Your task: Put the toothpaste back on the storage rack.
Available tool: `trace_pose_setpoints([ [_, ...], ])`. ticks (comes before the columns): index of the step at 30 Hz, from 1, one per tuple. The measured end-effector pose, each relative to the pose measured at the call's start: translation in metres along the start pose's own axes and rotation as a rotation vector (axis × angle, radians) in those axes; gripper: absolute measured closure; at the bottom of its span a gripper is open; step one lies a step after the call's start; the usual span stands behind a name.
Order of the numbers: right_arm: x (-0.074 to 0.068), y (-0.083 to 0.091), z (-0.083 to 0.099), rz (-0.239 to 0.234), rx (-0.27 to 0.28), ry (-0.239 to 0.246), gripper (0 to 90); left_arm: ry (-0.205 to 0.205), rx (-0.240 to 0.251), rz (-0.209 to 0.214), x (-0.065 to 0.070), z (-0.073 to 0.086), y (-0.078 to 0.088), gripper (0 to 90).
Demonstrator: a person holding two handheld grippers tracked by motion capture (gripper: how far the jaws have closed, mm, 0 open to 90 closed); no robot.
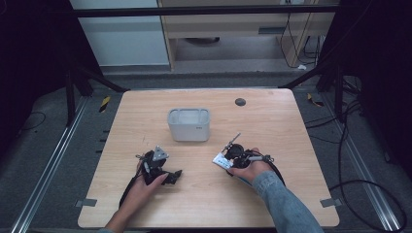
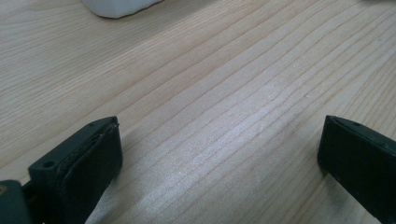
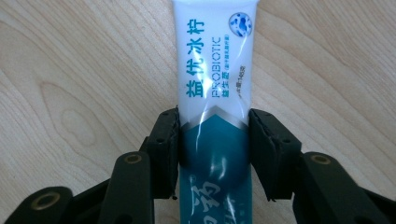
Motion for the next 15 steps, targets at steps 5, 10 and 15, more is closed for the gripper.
trace_pose_setpoints([
  [5, 0.0006, 0.0002, 0.0001, 0.000, 0.002, 0.001, 57.4, 0.001, 0.002, 0.000, -0.0005, -0.0008, -0.0008, 0.0],
  [10, 0.0014, 0.0009, 0.0007, -0.003, 0.009, -0.003, 63.0, -0.001, -0.002, -0.001, -0.0006, -0.0004, -0.0004, 0.0],
  [15, 0.0002, 0.0019, 0.0016, -0.016, 0.000, -0.018, 66.6, 0.001, 0.001, -0.001, -0.0005, -0.0004, -0.0004, 0.0],
])
Point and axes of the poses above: each handheld gripper's, and its own axes: y roughly backward along the jaws, z roughly out of its underside, x roughly to its right, the point moved 10 cm from there along -y, roughly forward along the jaws, and after that the axes turned 5 degrees about z, right-handed, at the moved point
